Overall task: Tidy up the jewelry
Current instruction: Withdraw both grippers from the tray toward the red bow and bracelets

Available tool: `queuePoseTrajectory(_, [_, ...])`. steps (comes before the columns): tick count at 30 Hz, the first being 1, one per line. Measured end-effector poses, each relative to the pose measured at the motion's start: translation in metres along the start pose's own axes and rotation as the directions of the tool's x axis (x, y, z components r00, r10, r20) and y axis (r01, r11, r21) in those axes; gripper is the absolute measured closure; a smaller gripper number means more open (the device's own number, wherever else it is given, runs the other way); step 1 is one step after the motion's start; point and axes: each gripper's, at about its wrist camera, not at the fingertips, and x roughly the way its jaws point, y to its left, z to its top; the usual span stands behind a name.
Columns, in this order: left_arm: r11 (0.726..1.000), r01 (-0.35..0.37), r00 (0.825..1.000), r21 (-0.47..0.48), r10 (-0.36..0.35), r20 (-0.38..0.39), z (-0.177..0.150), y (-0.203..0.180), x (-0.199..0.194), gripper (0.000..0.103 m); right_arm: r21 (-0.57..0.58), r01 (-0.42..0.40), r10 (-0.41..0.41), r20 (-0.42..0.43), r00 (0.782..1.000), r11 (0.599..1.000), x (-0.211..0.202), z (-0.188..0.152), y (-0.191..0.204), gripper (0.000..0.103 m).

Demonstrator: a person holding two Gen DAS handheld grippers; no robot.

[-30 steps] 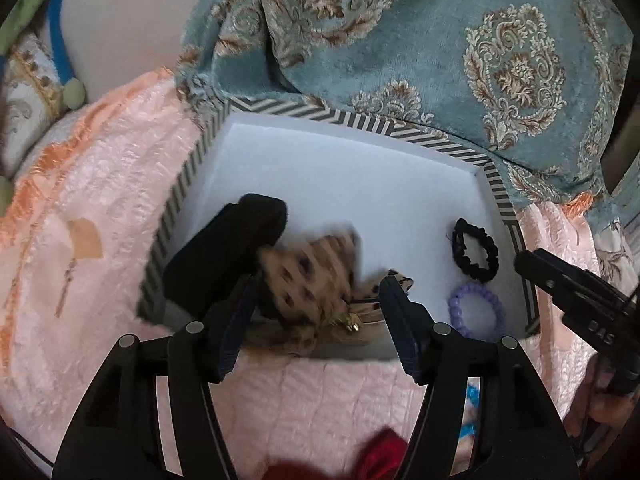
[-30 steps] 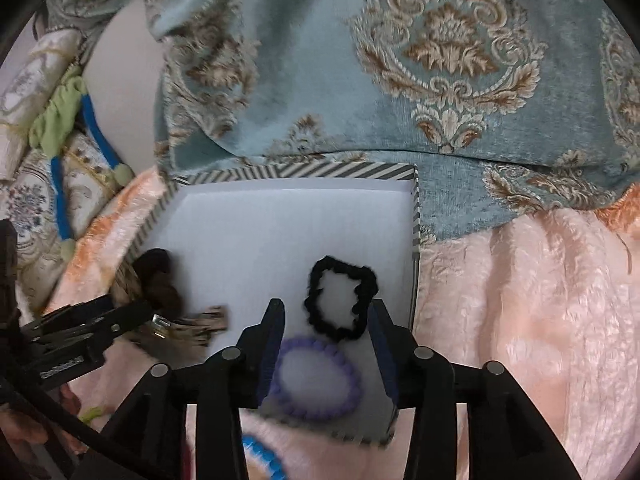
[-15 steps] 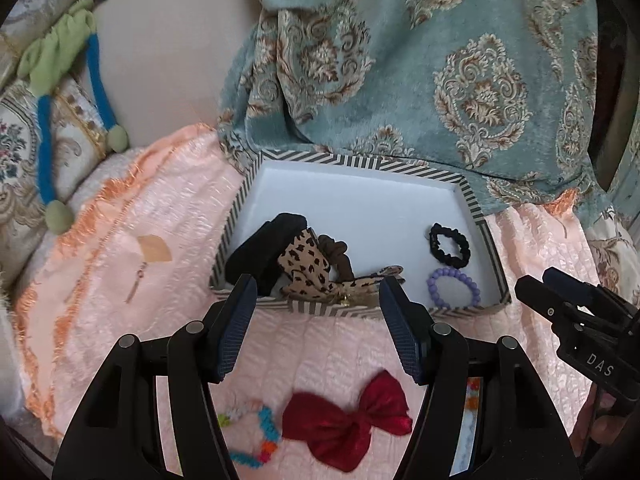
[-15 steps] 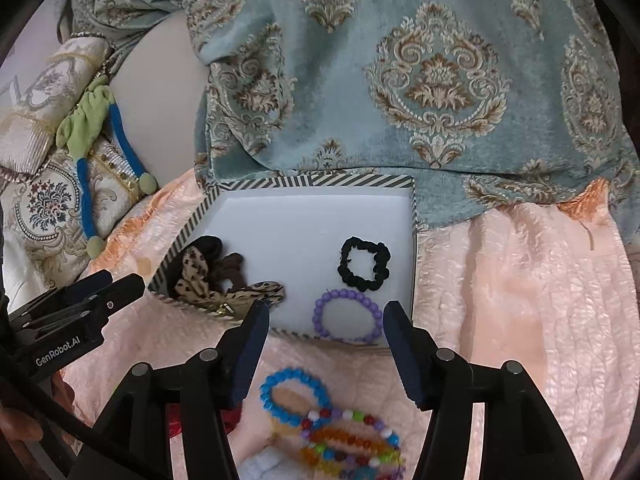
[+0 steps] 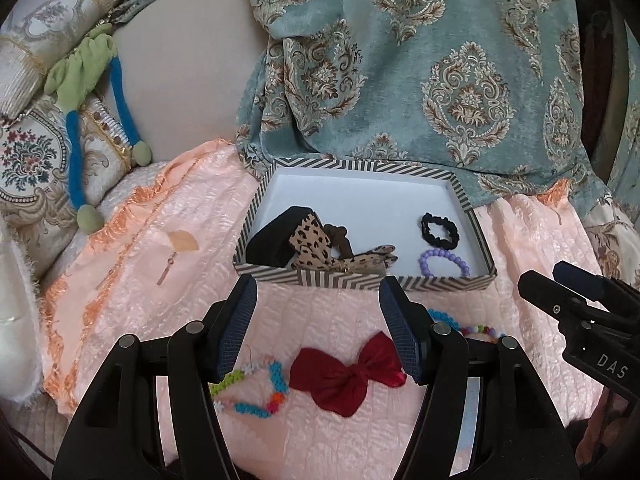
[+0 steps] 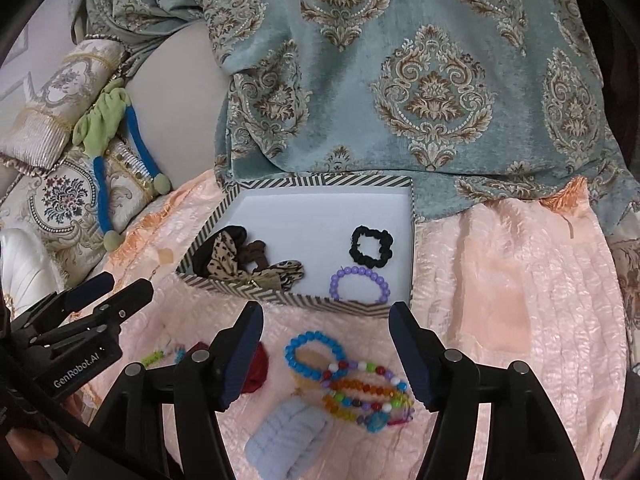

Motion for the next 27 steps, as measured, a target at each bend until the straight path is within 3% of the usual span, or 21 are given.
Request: queuePoseTrajectory(27, [0.999, -0.042, 0.998, 0.009, 0.042, 0.052, -0.027, -0.001, -0.044, 0.039, -0.023, 0.001, -0.001, 0.006, 1.000, 1.000, -0.041, -0.029, 0.017, 0.036])
